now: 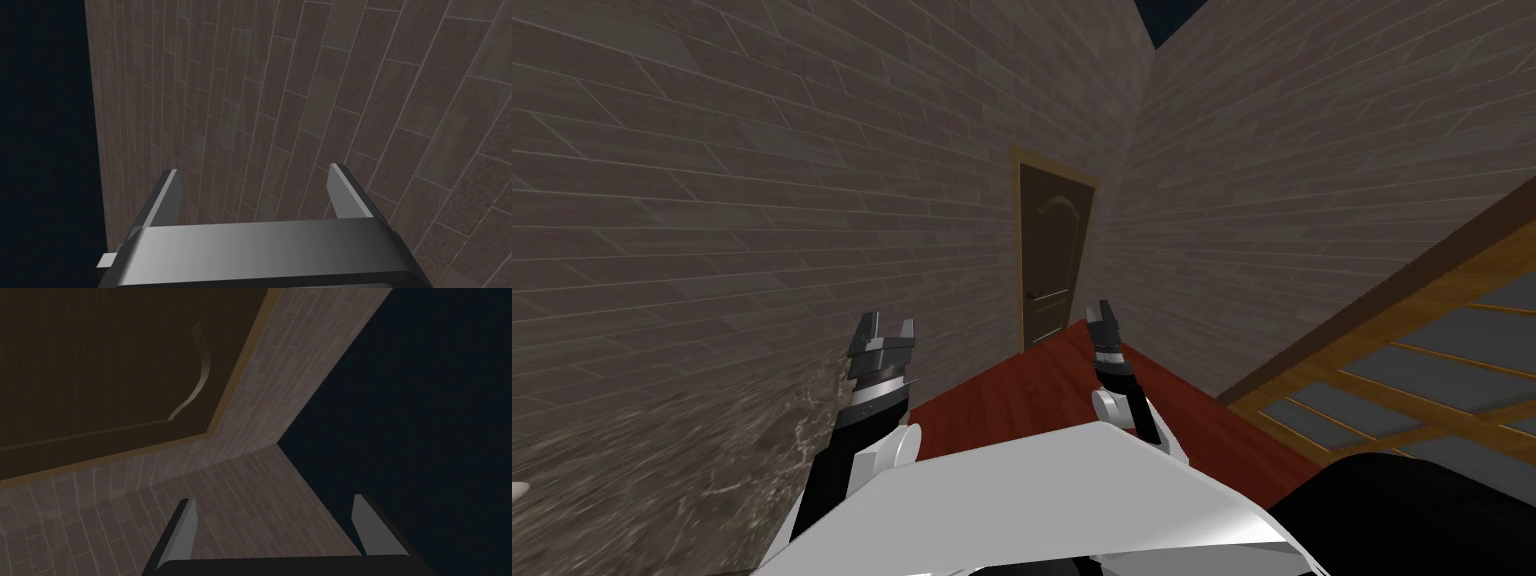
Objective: Pull the door open
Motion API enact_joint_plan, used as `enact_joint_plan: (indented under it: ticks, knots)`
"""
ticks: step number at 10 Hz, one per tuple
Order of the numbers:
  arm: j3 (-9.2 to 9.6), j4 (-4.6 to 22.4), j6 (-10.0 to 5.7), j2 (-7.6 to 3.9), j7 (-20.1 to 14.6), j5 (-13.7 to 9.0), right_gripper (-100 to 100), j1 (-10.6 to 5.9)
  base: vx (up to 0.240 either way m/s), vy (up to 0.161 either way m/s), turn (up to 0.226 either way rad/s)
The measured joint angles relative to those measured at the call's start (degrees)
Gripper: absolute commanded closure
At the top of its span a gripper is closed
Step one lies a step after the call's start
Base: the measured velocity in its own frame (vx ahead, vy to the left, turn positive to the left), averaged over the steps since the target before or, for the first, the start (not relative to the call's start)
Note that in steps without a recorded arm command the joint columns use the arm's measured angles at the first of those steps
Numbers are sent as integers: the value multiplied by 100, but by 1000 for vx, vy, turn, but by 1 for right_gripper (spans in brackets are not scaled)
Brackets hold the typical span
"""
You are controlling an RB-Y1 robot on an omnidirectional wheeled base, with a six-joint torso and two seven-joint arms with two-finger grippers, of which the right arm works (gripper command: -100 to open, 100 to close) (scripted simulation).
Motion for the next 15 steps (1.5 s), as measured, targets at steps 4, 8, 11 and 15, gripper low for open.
enact_joint_plan:
  ticks: [4, 8, 11, 15]
  knots:
    - [85, 639, -83, -74, -1, -97, -100, -230, 63, -51, 99]
    - [130, 1248, -59, -161, -1, -219, -100, -550, 66, -61, 103]
    - [166, 1728, -98, -228, -8, -303, -100, -765, 50, -65, 103]
    - [225, 2253, -116, -295, -9, -401, -100, -976, 46, -45, 76]
